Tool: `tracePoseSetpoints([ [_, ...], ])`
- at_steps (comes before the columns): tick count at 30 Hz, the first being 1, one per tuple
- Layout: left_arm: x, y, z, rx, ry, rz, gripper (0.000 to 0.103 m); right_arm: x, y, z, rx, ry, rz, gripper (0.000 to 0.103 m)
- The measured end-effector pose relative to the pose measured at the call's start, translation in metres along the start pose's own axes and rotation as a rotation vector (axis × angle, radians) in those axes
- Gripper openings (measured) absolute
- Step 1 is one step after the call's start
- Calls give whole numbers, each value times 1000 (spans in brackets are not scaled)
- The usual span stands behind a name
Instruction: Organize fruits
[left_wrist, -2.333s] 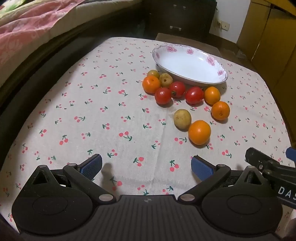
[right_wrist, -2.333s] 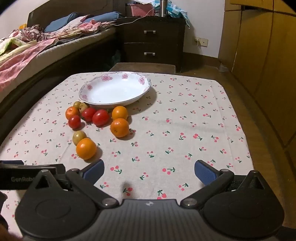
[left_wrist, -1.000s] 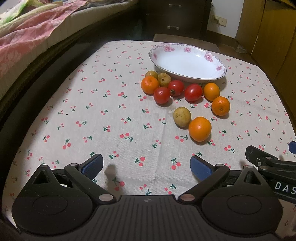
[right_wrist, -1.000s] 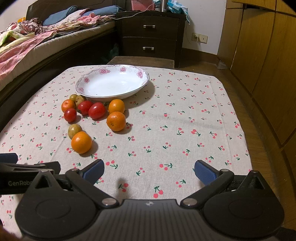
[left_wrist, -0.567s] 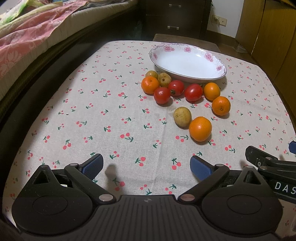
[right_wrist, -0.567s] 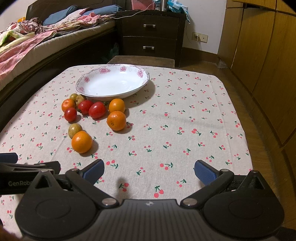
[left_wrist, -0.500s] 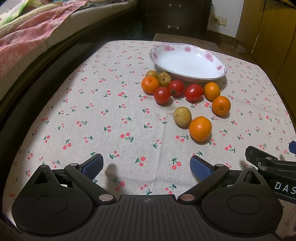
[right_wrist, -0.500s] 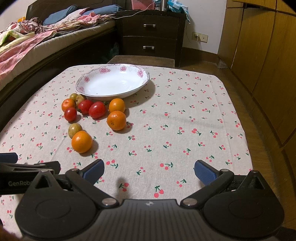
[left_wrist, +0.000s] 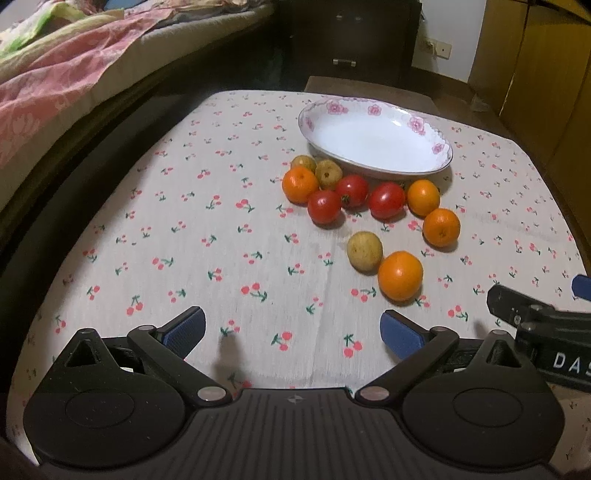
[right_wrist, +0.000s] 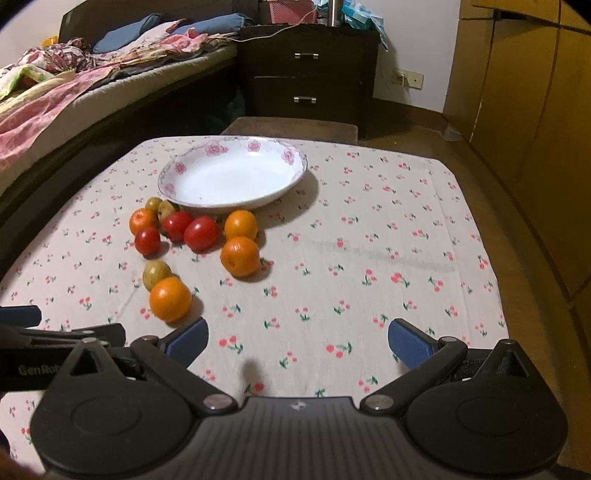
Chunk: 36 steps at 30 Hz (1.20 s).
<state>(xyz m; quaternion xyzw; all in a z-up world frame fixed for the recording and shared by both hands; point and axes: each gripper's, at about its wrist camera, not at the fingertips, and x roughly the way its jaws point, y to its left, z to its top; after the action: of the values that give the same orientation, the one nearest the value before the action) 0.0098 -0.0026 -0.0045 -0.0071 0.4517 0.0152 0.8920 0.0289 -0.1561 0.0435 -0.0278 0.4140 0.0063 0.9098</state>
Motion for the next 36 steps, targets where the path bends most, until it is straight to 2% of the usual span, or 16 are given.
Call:
tracePoseSetpoints([
  [7,0,-12,8,4,-17,-63,102,1,-13,24,-2,-49,-7,97],
  [13,18,-36,18,22,-27,-73,99,6,-32,38,23,-58,-1,97],
  [16,29,-42,21,13,-4,-83,94,10,-36,38,30,-47,16,97],
  [20,40,-50,18,57,17,-67,86,12,-38,38,34,-36,37,96],
  [25,43,-50,20,76,-6,-47,84,17,-33,43,16,-32,64,92],
  [27,43,-49,21,84,-16,-47,77,21,-30,46,-5,-27,68,89],
  [30,42,-47,21,104,-18,-59,73,30,-28,49,-22,-9,89,85],
  [36,34,-43,16,112,-21,-83,61,50,-17,52,-50,32,137,83],
])
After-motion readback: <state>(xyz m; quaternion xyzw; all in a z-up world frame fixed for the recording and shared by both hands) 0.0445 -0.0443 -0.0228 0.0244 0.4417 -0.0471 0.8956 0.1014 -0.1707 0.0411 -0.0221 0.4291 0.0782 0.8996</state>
